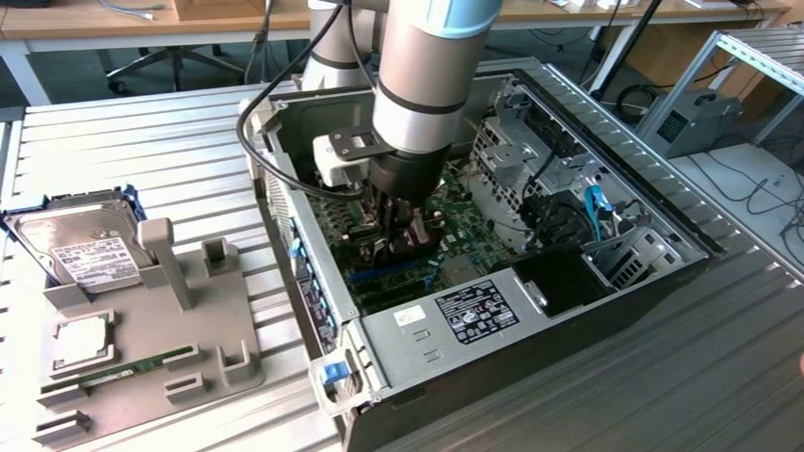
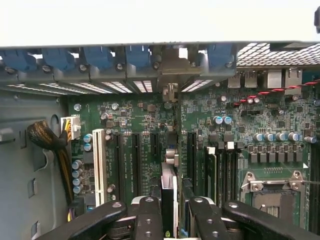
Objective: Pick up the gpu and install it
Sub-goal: 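Insert the gpu into the slot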
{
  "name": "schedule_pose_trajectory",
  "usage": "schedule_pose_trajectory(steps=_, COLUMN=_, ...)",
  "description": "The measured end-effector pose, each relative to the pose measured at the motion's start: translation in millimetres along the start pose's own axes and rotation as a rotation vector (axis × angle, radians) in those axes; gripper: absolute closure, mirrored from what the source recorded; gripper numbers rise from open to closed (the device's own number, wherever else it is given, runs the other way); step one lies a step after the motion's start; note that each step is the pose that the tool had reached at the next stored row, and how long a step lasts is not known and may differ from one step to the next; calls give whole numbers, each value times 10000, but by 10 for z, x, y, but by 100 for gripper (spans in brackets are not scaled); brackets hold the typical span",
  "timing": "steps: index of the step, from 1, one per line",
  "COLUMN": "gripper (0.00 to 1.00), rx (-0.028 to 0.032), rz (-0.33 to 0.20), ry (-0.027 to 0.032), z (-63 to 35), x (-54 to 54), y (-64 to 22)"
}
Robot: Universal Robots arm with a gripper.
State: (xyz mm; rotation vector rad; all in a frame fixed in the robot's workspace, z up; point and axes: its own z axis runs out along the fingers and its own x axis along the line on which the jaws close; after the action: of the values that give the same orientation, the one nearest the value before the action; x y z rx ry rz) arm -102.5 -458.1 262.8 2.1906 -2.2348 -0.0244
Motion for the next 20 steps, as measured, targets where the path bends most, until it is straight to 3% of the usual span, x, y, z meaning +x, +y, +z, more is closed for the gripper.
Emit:
schedule_pose_trajectory(steps=12, gripper=74, rx=3, rz=0, ry=0, z=57, x=3, y=-2)
schedule_pose_trajectory(steps=20, gripper=74, rx=16, rz=-1, ry=-2, z=-5, x=-1, y=-1)
